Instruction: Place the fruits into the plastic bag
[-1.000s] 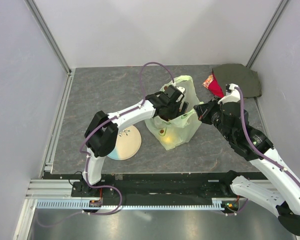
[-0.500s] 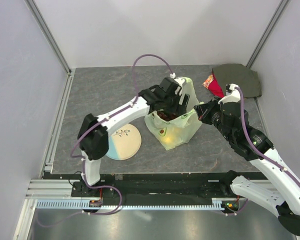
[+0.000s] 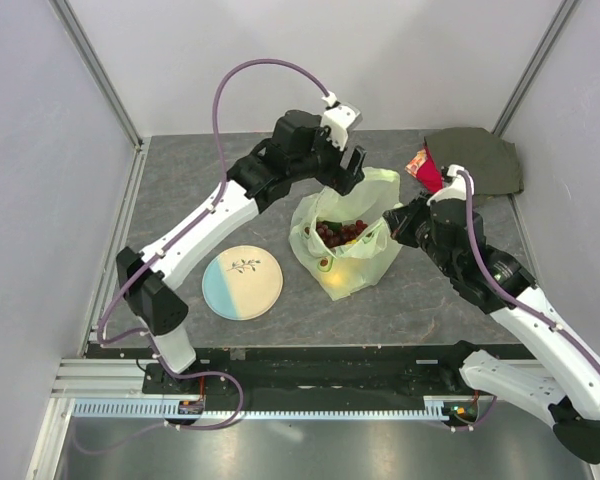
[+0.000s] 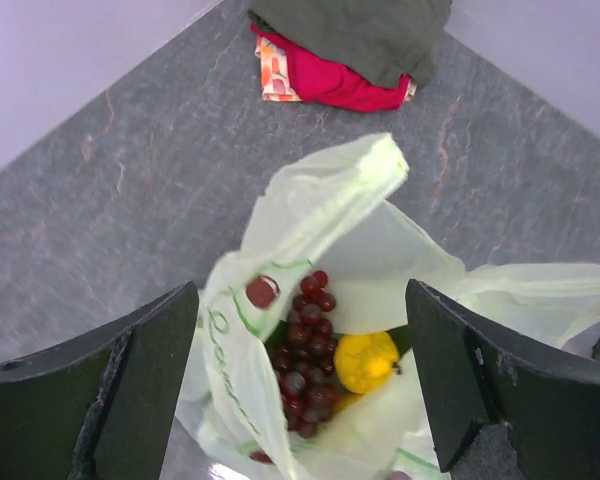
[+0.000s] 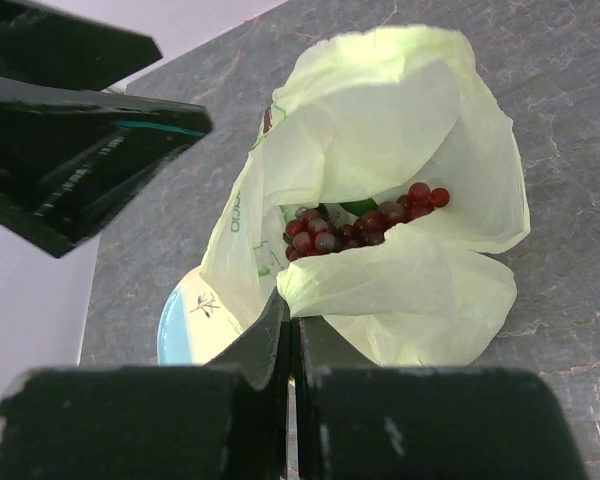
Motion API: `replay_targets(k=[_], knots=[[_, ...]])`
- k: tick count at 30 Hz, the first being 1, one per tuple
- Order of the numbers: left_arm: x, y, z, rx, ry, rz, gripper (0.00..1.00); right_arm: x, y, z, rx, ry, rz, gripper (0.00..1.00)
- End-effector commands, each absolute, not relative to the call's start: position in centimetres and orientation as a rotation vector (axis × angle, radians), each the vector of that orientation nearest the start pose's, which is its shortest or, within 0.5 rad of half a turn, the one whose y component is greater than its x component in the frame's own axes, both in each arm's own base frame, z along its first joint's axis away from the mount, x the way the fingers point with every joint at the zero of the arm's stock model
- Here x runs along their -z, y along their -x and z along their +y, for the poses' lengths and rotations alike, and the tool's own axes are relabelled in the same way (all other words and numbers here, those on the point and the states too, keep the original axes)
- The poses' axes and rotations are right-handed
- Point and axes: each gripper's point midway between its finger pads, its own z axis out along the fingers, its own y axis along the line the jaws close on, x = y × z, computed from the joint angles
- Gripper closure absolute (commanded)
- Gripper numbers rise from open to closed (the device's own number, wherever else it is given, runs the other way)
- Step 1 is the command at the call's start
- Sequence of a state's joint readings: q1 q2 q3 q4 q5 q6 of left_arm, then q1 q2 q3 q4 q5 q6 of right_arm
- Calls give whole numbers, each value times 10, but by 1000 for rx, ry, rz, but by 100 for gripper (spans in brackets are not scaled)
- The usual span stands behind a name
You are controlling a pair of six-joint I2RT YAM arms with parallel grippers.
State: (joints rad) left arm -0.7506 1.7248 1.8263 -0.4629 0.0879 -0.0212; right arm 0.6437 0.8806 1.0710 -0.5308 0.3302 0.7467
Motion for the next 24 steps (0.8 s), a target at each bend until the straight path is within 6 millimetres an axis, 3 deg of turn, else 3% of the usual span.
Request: replay_targets(k=[1, 8, 12, 19, 23, 24], knots=[[-333, -373, -389, 538, -1065, 1609, 9, -334, -268, 162, -654, -323, 1858, 100], [-324, -391, -408, 490, -1180, 1514, 7, -334, -272, 163, -645, -335, 1862, 100], [-321, -376, -429, 641, -1243, 1471, 7, -331, -274, 165, -632, -328, 1883, 100], [-301, -388, -454, 720, -1222, 1495, 8, -330, -276, 168, -633, -329, 1898, 100], [-287, -391, -465, 783, -1206, 1533, 17, -328, -276, 168, -628, -332, 1906, 100], [-280, -389, -467, 806, -1208, 1551, 23, -328, -277, 169, -628, -334, 1907, 100]])
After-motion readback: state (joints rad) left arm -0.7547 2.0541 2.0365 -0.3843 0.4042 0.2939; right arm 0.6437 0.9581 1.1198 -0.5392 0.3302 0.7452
